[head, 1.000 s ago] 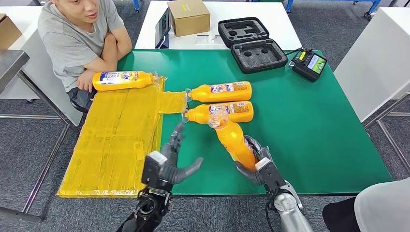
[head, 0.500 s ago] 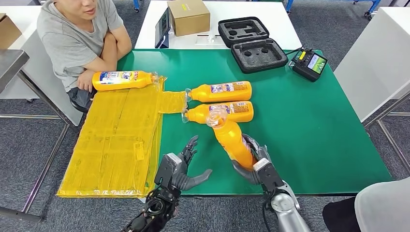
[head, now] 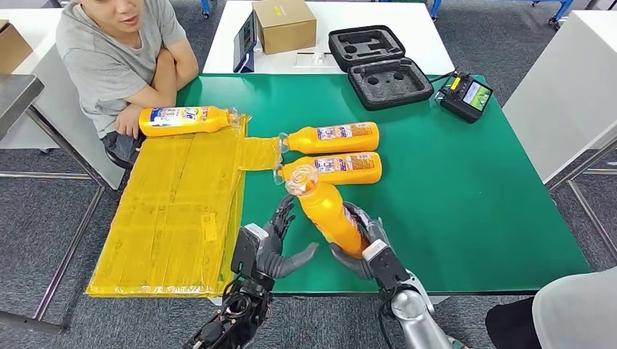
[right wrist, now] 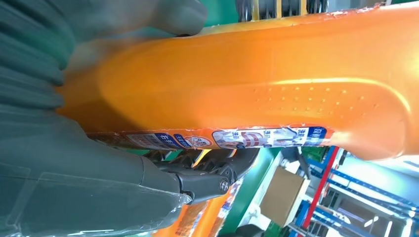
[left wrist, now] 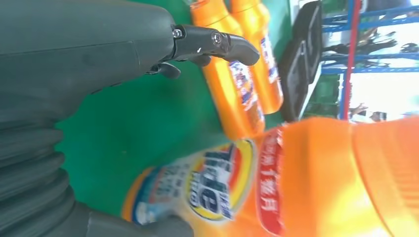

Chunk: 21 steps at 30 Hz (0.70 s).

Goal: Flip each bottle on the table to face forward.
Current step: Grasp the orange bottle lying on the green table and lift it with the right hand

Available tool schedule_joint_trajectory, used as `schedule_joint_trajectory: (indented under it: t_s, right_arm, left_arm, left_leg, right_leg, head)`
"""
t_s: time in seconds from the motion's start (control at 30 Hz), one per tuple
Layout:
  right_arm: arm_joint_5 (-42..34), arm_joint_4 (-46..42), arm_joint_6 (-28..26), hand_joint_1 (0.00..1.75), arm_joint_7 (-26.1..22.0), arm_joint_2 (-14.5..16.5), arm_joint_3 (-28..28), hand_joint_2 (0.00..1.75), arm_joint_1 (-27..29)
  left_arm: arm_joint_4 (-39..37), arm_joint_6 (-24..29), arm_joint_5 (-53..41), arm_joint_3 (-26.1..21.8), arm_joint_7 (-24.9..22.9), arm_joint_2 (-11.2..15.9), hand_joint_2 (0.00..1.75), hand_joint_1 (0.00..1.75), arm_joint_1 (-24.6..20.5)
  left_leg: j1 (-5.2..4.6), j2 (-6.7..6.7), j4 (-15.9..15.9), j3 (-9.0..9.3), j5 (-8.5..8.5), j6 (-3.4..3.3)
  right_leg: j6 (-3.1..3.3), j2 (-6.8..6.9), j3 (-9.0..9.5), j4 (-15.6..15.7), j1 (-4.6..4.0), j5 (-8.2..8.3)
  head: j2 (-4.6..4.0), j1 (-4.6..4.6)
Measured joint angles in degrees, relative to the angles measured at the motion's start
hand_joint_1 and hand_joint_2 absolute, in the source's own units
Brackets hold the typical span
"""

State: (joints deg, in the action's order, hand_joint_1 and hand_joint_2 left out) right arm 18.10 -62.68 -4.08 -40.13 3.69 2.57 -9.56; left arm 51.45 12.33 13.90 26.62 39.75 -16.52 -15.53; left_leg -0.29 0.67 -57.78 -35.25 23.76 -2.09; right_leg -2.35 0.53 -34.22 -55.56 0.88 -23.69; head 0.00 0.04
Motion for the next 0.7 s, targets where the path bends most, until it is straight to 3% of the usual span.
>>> schedule_joint_trajectory:
  t_s: [0.7]
  right_arm:
    - [-0.5, 2.7, -0.8, 1.75, 0.0, 0.5, 1.3, 1.75, -2.2]
  left_arm:
    - [4.5, -1.7, 1.7, 4.2, -1.5, -0.2, 1.75, 0.00, 0.9]
  left_leg:
    - [0.00, -0.05, 0.0, -0.02, -0.01, -0.01]
  right_leg:
    - [0.00, 0.05, 0.00, 0.0, 0.00, 0.00]
  head:
    - [0.00, 0.00]
